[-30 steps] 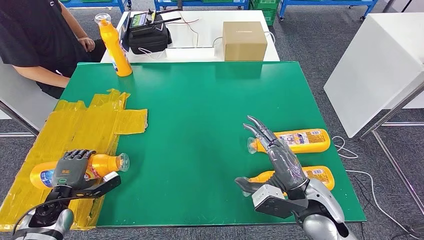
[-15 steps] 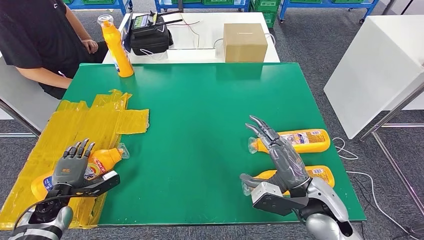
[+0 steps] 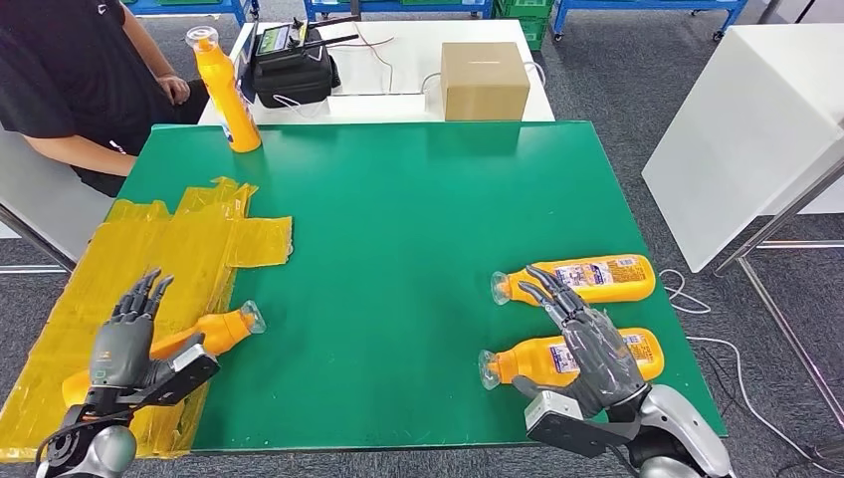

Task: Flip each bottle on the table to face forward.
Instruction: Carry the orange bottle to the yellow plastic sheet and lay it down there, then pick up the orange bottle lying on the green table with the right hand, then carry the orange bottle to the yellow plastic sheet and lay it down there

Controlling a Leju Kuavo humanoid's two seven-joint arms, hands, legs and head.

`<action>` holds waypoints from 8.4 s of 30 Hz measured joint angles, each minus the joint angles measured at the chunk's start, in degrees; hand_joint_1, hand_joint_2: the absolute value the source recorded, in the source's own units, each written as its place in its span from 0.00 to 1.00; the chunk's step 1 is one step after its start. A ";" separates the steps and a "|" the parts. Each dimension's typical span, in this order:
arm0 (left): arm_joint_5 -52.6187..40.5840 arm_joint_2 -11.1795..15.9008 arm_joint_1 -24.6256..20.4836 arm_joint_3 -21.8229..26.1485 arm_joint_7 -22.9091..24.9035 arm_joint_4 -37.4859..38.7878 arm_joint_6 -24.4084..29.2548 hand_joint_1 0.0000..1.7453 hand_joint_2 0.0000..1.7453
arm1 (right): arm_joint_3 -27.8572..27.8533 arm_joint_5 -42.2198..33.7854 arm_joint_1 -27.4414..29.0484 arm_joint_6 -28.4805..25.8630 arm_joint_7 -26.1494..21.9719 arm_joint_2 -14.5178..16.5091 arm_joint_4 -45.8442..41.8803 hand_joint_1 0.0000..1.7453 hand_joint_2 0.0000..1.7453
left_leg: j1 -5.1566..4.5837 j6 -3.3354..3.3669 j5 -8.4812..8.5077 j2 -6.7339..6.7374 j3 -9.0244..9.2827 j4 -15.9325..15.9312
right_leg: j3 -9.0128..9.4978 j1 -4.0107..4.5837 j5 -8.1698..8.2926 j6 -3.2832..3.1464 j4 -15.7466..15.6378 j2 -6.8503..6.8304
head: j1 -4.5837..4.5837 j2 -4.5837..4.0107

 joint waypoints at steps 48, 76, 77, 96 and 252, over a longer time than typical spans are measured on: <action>36.26 -11.46 5.07 12.14 -12.61 -23.93 -17.03 0.00 0.00 | -13.94 11.07 11.48 5.26 10.17 -17.80 -4.20 0.00 1.00 | -0.02 0.04 -0.11 0.27 -0.35 0.03 | -0.39 -0.03 0.02 0.02 -0.02 0.15 | -0.02 0.00; 37.43 -11.61 0.63 10.27 -12.17 -23.00 -17.18 0.00 0.00 | -4.20 12.41 -0.38 13.92 10.36 -17.05 9.86 0.00 1.00 | -0.02 0.05 -0.10 0.30 -0.37 0.03 | -0.40 -0.02 0.05 0.04 -0.01 0.18 | -0.02 0.00; 37.50 -11.61 0.51 10.15 -12.12 -22.96 -17.18 0.00 0.00 | -3.74 12.43 -0.76 13.96 10.47 -16.95 10.53 0.00 1.00 | -0.02 0.05 -0.10 0.31 -0.37 0.03 | -0.40 -0.02 0.05 0.04 -0.01 0.18 | -0.02 0.00; 39.22 -11.11 -1.97 7.18 -11.25 -21.05 -17.21 0.00 0.00 | 2.00 17.27 -6.75 13.80 11.86 -13.12 25.73 1.00 1.00 | -0.01 0.05 -0.10 0.31 -0.34 0.03 | -0.39 -0.01 0.05 0.04 -0.02 0.19 | -0.02 0.00; 66.53 -13.20 -3.82 -15.16 -5.01 -16.42 -53.79 0.00 1.00 | 36.39 -42.23 -40.54 18.31 4.76 29.69 46.55 1.00 1.00 | 0.35 -0.16 0.15 0.52 -0.63 0.03 | -0.71 0.30 0.28 -0.06 0.07 0.51 | 0.01 0.00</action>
